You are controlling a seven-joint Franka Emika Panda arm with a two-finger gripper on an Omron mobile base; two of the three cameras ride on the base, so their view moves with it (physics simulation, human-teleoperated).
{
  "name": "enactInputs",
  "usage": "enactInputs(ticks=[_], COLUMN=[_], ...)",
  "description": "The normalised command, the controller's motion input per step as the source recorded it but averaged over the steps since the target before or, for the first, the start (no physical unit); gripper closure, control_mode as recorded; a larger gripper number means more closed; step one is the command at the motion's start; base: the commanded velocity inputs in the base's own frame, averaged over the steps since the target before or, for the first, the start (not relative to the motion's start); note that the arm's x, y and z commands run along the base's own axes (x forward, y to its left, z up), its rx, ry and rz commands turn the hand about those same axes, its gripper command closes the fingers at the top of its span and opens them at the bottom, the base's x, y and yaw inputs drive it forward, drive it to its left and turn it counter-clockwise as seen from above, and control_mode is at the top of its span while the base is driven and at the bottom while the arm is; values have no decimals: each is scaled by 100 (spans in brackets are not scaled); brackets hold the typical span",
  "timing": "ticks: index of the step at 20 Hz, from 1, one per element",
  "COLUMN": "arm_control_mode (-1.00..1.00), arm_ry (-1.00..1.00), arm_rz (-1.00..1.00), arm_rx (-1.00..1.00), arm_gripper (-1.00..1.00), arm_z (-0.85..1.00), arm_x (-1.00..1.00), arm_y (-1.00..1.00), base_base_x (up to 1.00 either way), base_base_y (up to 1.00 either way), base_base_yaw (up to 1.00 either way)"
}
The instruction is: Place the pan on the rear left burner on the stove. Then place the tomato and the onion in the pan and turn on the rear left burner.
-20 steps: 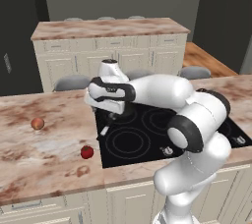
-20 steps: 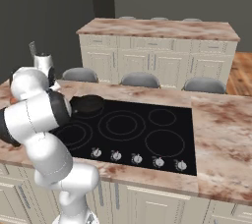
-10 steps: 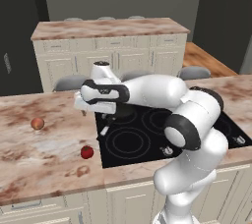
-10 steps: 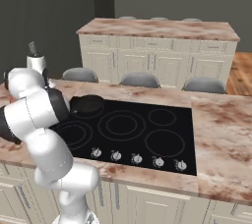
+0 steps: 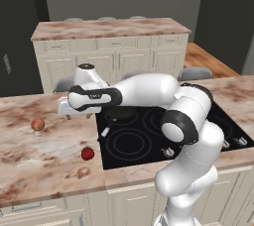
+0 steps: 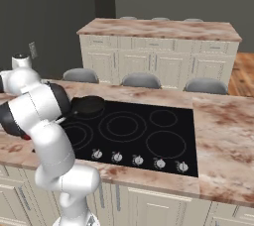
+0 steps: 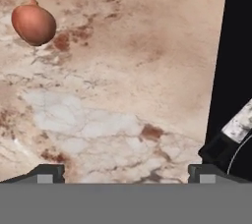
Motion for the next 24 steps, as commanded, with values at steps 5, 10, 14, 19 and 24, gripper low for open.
enactInputs(ticks=[5,10,14,19,24], arm_control_mode=[-100,-100,-100,-100,-100], arm_ry=[-23,-13,0,0,0], arm_rz=[12,7,3,2,3], arm_rx=[0,0,0,0,0], arm_gripper=[-100,-100,-100,-100,-100], arm_z=[2,0,0,0,0], arm_x=[0,0,15,26,17], arm_y=[52,38,31,34,42], base_base_x=[0,0,0,0,0], base_base_y=[0,0,0,0,0], base_base_yaw=[0,0,0,0,0])
